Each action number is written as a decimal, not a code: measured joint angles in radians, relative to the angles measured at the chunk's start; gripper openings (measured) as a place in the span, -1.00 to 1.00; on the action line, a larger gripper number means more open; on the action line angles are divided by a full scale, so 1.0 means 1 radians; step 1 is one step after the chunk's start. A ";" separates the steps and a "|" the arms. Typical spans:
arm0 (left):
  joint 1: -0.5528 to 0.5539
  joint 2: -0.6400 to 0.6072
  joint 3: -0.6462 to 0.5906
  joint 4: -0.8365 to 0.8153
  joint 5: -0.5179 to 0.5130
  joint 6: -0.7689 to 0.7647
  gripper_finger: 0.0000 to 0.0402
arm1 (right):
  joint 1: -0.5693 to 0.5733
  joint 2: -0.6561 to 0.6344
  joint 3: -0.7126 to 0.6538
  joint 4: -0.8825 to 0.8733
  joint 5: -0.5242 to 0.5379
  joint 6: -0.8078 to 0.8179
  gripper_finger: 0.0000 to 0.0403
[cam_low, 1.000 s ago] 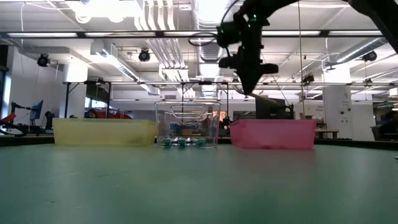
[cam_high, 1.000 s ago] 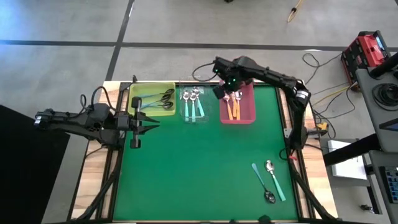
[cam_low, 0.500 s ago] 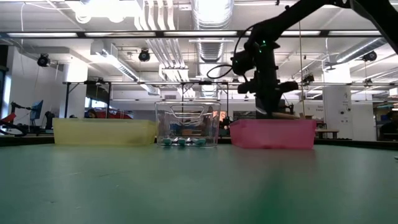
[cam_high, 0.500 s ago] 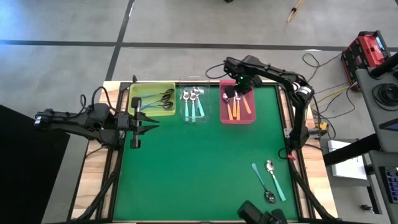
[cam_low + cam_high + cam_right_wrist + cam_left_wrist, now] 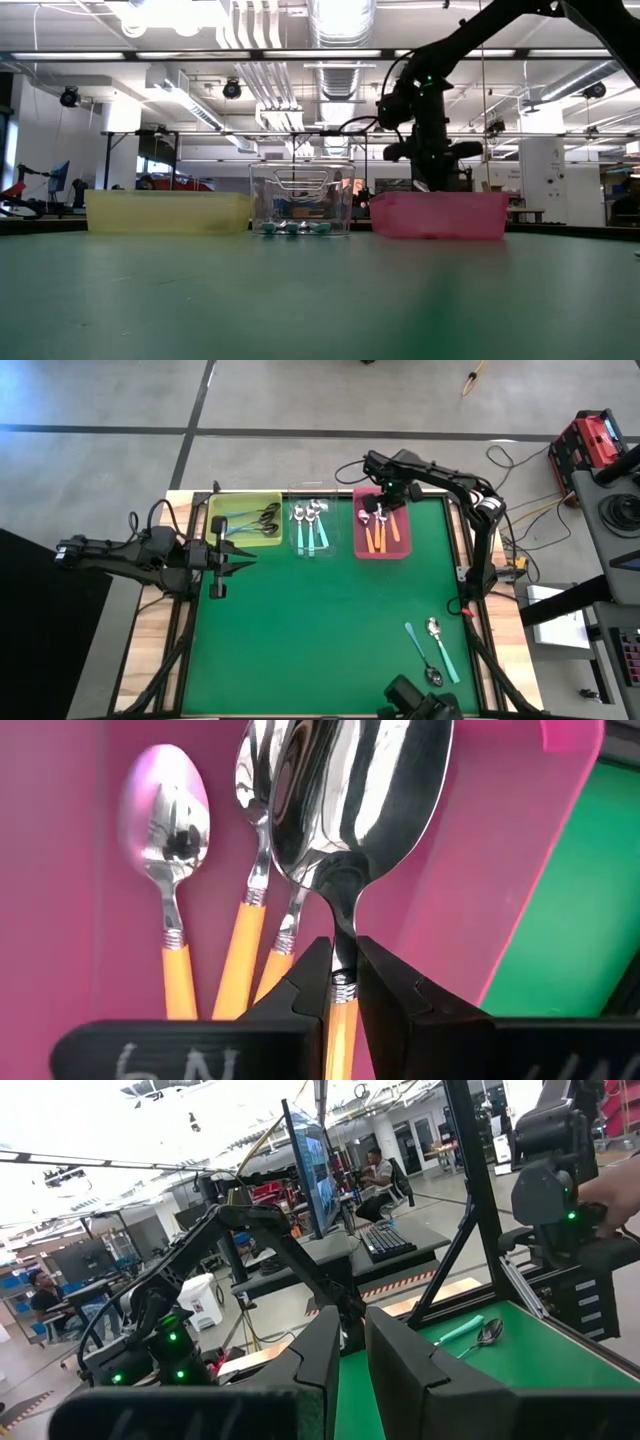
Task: Sort silverware by color (type)
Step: Put the yellow spoon into the red bin
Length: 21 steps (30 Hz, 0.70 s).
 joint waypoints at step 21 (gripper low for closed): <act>0.000 0.000 0.000 -0.006 0.000 0.005 -0.82 | 0.001 0.000 -0.168 0.128 0.008 0.035 -0.86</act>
